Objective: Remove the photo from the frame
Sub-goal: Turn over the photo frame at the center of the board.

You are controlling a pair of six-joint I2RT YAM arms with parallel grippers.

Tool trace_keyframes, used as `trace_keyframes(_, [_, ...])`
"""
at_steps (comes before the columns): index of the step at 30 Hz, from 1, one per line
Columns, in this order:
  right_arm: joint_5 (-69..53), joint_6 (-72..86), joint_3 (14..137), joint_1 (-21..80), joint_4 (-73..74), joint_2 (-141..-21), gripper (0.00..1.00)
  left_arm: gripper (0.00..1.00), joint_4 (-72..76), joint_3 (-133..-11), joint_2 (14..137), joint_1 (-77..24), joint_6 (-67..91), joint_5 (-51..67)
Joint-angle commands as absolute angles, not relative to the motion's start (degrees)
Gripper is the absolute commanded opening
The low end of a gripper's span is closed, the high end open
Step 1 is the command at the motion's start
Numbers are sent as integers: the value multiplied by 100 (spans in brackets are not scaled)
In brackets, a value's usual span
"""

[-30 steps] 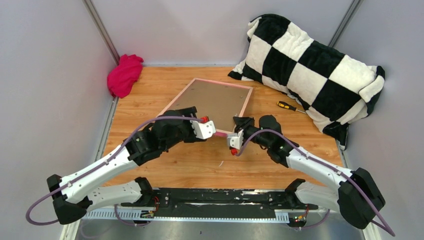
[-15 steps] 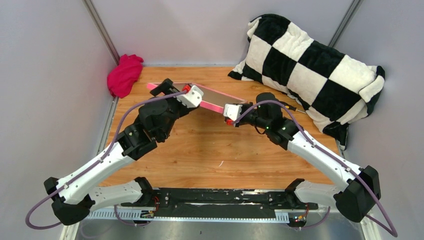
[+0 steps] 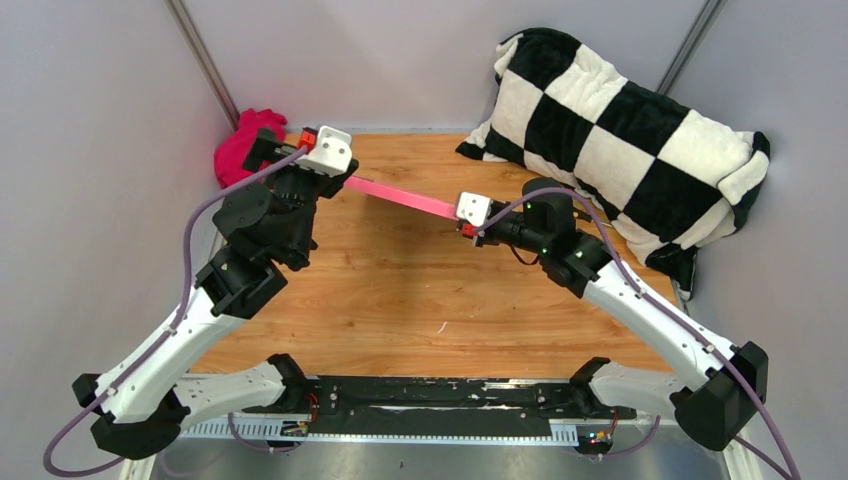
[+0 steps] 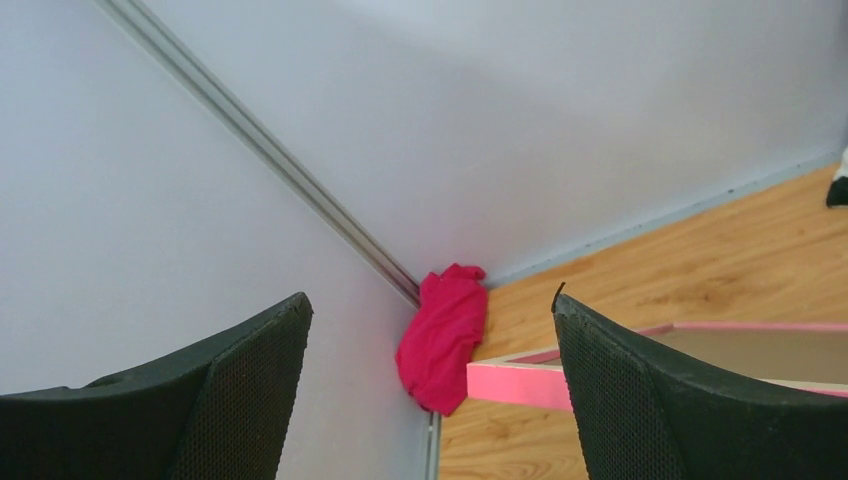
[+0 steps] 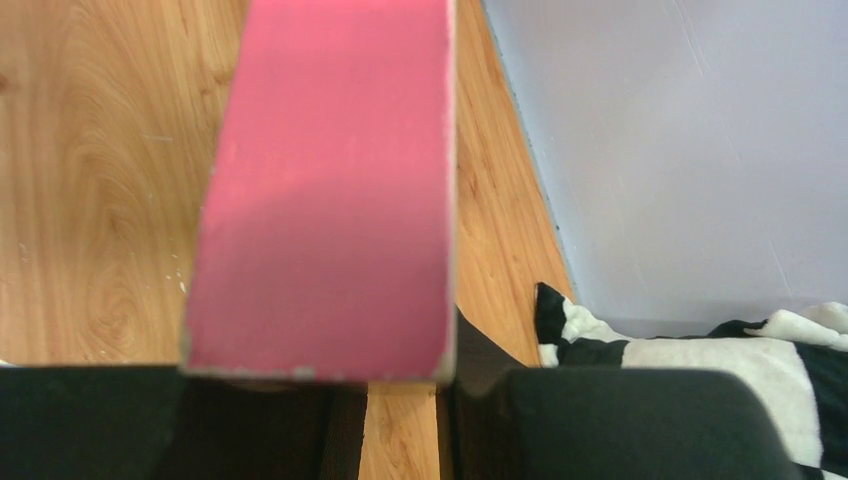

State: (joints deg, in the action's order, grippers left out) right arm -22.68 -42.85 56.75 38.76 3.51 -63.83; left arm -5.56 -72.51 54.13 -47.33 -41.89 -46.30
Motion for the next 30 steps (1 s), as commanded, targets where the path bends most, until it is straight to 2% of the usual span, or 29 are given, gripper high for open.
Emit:
trace_keyframes(1, [-3074, -2981, 6051, 3743, 1125, -6230, 0, 93, -90, -7467, 5364, -4702, -4504, -4882])
trace_keyframes(16, [-3933, -2043, 7152, 3166, 2535, -6201, 0, 95, -35, -7421, 5412, -4571, -4300, -4922])
trace_keyframes(23, [-4511, -1582, 7413, 2797, 2733, -6358, 0, 95, -37, -7389, 5420, -4527, -4250, -4913])
trace_keyframes(30, [-5386, -905, 7654, 2020, 2756, -6770, 0, 96, -40, -7302, 5412, -4498, -4183, -4879])
